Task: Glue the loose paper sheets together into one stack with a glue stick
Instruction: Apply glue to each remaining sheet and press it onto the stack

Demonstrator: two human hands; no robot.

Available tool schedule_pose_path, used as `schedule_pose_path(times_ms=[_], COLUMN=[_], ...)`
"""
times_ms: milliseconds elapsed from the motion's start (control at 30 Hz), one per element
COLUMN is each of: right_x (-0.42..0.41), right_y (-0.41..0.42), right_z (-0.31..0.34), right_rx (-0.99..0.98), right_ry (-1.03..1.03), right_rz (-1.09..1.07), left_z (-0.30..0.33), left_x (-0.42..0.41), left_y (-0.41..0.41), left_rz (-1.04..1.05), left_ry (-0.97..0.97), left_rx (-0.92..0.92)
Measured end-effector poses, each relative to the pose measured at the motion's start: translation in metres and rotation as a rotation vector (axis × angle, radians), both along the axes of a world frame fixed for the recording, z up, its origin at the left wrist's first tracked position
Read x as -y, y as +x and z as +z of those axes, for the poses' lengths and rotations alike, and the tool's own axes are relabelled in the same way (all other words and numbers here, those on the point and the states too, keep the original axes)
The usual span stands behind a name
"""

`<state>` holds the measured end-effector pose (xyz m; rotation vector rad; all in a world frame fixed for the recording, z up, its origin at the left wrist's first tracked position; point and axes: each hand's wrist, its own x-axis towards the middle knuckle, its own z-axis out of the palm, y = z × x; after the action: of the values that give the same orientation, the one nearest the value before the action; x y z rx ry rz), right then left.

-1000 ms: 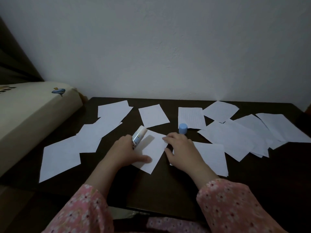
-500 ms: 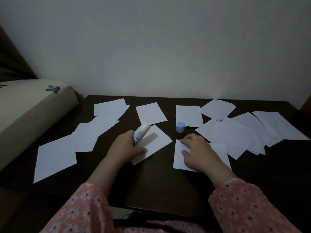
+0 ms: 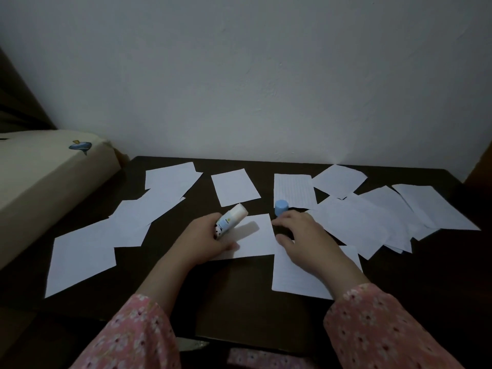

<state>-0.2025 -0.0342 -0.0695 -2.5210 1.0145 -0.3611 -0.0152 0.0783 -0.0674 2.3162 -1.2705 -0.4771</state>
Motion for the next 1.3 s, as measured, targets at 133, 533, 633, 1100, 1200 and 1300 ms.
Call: schedule_pose_path(times_ms=[133, 533, 633, 1100, 1200, 1300], right_x=[0.003, 0.003, 0.005, 0.008, 0.008, 0.008], right_y=[0.008, 0.018, 0.016, 0.009, 0.009, 0.009], right_z=[-0.010, -0.028, -0.030, -0.035, -0.036, -0.037], right_rx=[-0.094, -0.103, -0.105, -0.144, -0.135, -0.138], right_ry=[-0.005, -0.027, -0.028, -0.013, 0.005, 0.005], right_rz=[0.104, 0.054, 0.067, 0.143, 0.143, 0.141], left_z=[-0.001, 0.008, 0.016, 0.010, 0.005, 0.004], left_x=[0.002, 0.006, -0.001, 0.004, 0.005, 0.007], left_y=[0.003, 0.006, -0.001, -0.025, -0.031, -0.037], left_rz=[0.058, -0.007, -0.056, -0.005, -0.128, -0.192], left_ry=[0.071, -0.027, -0.013, -0.436, -0.374, -0.349], left_rx=[0.069, -0.082, -0.220, -0.414, -0.264, -0.222])
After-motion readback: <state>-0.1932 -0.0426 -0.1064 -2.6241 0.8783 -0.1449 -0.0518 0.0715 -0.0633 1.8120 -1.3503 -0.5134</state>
